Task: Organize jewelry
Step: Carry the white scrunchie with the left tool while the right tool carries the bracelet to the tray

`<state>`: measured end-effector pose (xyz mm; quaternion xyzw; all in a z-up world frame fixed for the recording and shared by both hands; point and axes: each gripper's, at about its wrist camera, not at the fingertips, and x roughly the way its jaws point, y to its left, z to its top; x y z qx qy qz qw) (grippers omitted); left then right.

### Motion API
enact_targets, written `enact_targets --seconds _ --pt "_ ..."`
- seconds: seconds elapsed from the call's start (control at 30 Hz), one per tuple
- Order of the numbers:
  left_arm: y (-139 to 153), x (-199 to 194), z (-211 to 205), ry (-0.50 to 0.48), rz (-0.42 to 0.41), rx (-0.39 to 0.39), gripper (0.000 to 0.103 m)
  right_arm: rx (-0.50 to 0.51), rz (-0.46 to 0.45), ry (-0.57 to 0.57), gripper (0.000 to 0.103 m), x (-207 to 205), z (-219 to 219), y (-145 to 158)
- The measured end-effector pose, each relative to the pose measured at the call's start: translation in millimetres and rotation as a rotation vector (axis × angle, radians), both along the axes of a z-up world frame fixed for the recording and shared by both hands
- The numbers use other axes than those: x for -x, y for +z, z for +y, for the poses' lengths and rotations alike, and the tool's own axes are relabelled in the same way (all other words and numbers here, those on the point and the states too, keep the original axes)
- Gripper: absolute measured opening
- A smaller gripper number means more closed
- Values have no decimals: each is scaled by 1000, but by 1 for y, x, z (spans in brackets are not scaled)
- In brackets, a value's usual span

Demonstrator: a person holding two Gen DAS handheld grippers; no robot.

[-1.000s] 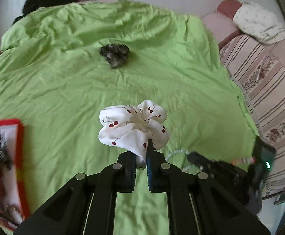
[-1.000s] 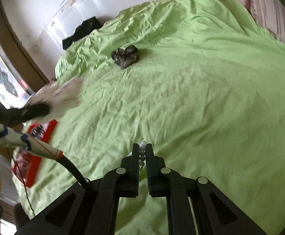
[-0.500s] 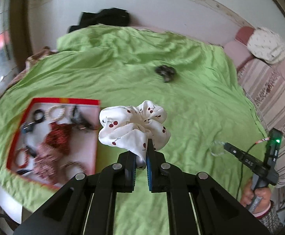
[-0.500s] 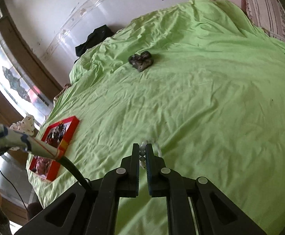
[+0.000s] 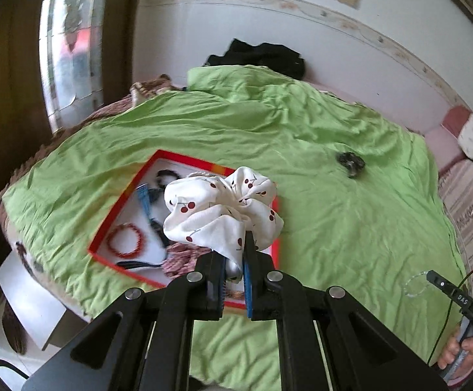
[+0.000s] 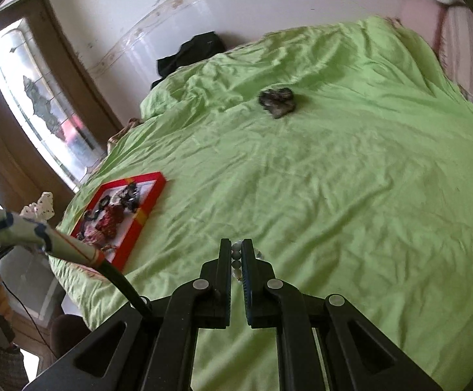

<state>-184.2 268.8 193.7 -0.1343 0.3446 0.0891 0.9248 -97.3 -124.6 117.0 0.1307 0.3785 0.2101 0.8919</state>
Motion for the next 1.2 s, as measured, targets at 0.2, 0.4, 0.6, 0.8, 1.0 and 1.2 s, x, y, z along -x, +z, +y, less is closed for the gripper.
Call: enact_targets --seconds 0.2,0.4,0.6,0.8,1.0,1.2 --pt "-16 5 36 49 22 54 8 72 -25 93 7 -5 56 18" --pt "-22 -17 63 32 57 37 8 125 -41 201 7 -9 121 32" --pt "-28 -69 91 -16 134 48 8 150 -38 319 7 -23 193 40" --pt "-51 -122 106 -52 247 -2 8 151 -10 404 7 -43 266 36" --pt "-87 -159 128 -45 369 49 8 103 74 444 7 -66 317 12" --pt "-104 -175 130 -47 420 37 9 193 131 392 7 -85 323 -32"
